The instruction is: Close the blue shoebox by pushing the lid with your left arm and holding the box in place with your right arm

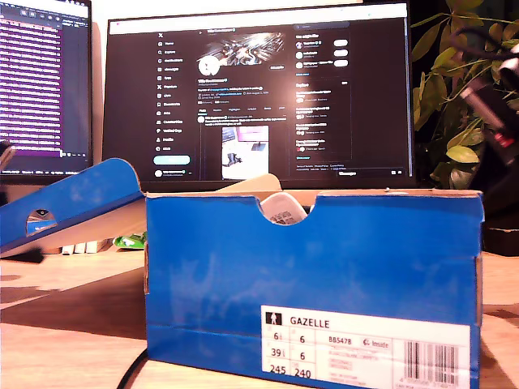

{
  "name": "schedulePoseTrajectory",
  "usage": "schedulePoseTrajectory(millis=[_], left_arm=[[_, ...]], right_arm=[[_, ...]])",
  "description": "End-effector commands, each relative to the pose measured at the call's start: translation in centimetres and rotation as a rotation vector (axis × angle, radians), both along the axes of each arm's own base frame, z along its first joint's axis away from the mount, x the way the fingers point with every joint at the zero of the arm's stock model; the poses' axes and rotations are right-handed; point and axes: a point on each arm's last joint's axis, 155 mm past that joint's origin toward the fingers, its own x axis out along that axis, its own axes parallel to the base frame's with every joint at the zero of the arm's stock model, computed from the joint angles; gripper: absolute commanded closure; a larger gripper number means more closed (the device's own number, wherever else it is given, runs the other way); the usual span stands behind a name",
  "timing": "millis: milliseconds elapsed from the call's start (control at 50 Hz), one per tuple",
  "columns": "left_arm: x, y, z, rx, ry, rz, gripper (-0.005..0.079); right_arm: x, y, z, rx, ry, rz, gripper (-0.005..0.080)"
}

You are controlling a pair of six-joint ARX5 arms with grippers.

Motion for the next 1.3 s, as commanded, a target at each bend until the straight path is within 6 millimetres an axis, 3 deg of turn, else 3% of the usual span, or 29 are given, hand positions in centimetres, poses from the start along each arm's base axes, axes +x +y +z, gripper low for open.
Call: schedulePoseTrajectory(millis=[0,380,660,1020,1200,1280], left_arm=[[0.3,-0.9,1.3,-0.058,-0.024,-0.032,0.0761],[1.5,-3.5,8.1,-0.206,-0.063,-0.126,0.0761],[0.6,-7.4,14.4,-0.331,-0.118,-0.271,0.0762],[-3.7,-16.2,22.3,-0.38,-0.261,-0.562,0.0761],[-7.4,-21.0,25.8,-0.406,-0.327,-0.723,0.0761],[-8.5,-22.2,26.8,-0.407,-0.357,-0.766,0.0761]], right_arm=[[0.2,1.0,0.6,0.013,-0.015,0.031,0.0764],[0.1,1.5,0.7,0.011,-0.023,0.044,0.0764],[0.2,1.4,0.7,0.002,-0.034,0.045,0.0764],[0.8,0.4,0.5,-0.043,-0.066,0.028,0.0764],[2.5,-3.1,1.2,-0.061,-0.072,-0.071,0.0764],[3.5,-4.8,2.2,-0.057,-0.087,-0.119,0.0764]])
